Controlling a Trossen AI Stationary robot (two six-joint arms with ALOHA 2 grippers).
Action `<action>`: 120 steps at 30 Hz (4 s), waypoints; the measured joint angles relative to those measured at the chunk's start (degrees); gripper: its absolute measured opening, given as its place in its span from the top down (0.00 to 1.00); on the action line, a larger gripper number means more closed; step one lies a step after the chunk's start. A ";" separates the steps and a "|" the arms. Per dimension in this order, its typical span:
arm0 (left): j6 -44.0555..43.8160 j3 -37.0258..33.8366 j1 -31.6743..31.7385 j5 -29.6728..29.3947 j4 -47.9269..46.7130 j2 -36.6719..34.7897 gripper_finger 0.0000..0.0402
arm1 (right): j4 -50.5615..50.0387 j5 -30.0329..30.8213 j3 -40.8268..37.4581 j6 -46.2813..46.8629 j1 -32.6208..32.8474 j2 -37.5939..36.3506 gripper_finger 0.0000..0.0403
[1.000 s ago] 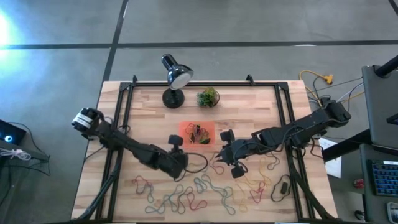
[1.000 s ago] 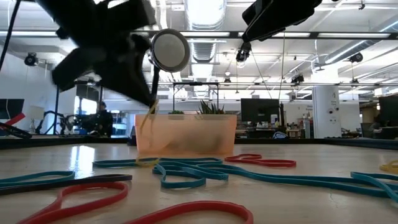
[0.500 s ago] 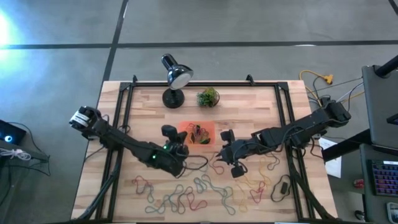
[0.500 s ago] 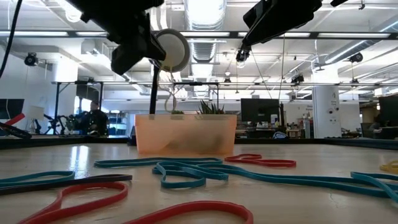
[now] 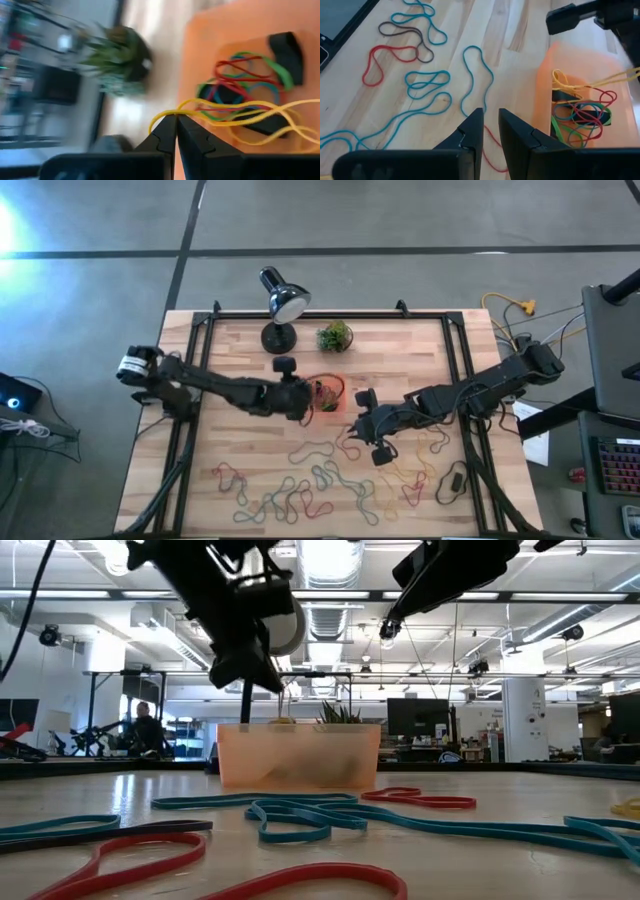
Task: Pick and place rubber bands into bin
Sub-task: Put the yellow rubberband into the orange bin
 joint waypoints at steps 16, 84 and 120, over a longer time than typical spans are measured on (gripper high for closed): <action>0.10 0.07 4.08 13.11 -0.08 0.00 1.00 | 0.04 0.02 -1.42 1.51 0.00 0.00 0.87; -11.81 1.35 3.11 36.38 -14.70 -6.87 0.84 | 14.56 -0.30 -10.07 6.01 -0.02 5.68 0.87; -18.10 -0.07 -13.00 30.91 -13.50 -4.88 0.84 | -26.76 -4.95 -12.38 62.77 21.92 -1.60 0.87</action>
